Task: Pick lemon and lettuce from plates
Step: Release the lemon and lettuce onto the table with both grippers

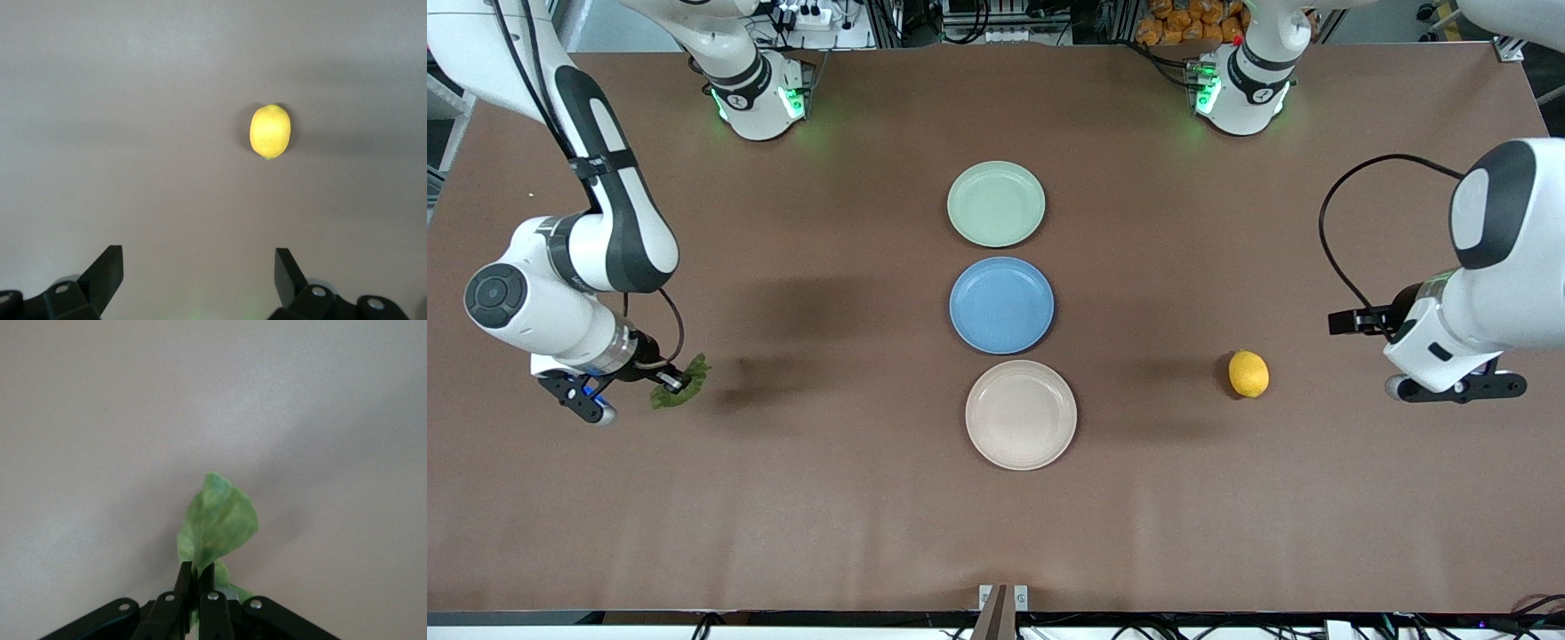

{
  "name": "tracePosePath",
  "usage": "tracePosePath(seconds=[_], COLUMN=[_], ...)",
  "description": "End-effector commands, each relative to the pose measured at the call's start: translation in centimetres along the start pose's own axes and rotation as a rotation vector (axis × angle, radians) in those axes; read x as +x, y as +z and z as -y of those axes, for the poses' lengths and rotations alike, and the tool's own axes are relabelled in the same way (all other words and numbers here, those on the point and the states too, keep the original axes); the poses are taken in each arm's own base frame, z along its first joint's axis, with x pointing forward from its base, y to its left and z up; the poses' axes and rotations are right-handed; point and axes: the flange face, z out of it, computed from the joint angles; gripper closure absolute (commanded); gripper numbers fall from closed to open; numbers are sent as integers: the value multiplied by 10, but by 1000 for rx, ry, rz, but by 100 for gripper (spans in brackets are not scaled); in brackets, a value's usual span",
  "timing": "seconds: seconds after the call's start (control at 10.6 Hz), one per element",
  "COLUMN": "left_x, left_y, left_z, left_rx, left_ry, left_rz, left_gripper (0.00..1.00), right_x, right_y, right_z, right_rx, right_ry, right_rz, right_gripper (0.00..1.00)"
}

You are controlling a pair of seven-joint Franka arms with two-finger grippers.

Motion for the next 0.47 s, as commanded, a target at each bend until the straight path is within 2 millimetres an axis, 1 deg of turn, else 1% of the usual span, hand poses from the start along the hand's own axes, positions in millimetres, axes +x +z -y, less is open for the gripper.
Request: tracePosePath(seconds=[0.0,0.09,0.19,0.28,0.38], left_x=[-14,-21,-29,-40,-54], left_y=[-13,-23,-30,-38,-49], left_z=[23,28,28,34,35], left_rx=[-30,-32,-39,-43,-48], left_ry=[45,39,39,31,36], left_rz=[-3,-19,-25,-33,-49], left_gripper=[0,0,0,0,0], right_x=[4,1,-4,-8,-9], right_y=[0,3,7,6,3], right_z=[-7,-3,5,8,3], right_rx=[-3,-5,-8,-6,-21], right_ry=[-8,-19,-74,-154,-240], right_rz=[2,12,19,22,48], right_gripper=[0,0,0,0,0])
